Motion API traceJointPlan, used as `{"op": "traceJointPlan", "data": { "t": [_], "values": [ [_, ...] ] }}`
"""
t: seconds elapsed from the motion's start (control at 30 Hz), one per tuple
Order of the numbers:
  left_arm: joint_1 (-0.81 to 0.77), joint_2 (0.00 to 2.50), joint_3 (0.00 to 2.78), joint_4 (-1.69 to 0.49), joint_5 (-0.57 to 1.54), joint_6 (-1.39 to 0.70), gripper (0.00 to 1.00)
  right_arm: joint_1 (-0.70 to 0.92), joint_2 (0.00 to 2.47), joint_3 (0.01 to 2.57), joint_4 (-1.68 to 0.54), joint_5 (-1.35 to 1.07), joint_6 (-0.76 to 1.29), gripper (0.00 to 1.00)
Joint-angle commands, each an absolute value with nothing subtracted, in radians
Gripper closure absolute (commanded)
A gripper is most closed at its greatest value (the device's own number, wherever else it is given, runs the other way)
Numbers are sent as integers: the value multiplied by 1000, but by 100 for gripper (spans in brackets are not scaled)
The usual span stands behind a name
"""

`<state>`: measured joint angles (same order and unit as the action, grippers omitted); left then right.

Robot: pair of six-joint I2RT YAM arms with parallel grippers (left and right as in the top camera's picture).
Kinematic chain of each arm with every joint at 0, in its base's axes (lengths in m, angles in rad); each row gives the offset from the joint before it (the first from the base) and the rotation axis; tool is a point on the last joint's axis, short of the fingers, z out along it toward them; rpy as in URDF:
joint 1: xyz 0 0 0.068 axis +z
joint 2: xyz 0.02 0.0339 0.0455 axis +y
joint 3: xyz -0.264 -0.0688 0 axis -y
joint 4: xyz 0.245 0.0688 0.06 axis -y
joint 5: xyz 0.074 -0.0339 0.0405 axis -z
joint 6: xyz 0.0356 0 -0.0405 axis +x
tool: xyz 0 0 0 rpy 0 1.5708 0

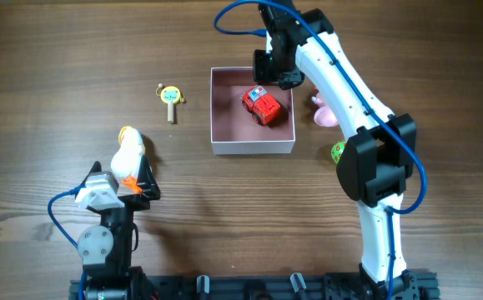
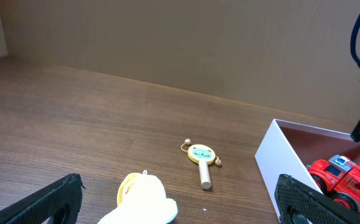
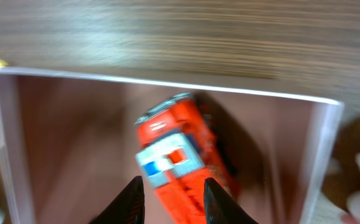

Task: Pack container
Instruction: 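Lower the right gripper into the box and grasp the red truck again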

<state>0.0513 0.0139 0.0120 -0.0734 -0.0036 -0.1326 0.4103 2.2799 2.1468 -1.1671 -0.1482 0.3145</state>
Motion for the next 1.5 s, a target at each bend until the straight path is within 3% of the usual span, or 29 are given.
{"op": "traceJointPlan", "data": {
  "t": [0.0,0.3,1.47],
  "values": [
    [44,7,6,-71,-16,-112,0,425,2306,2145,-1164,-265,128,76],
    [44,7,6,-71,-16,-112,0,433,2308,2145,-1159,-293,48,96],
    [44,7,6,-71,-16,-112,0,490,2408,2145,-1155,-132,84,96]
  ]
}}
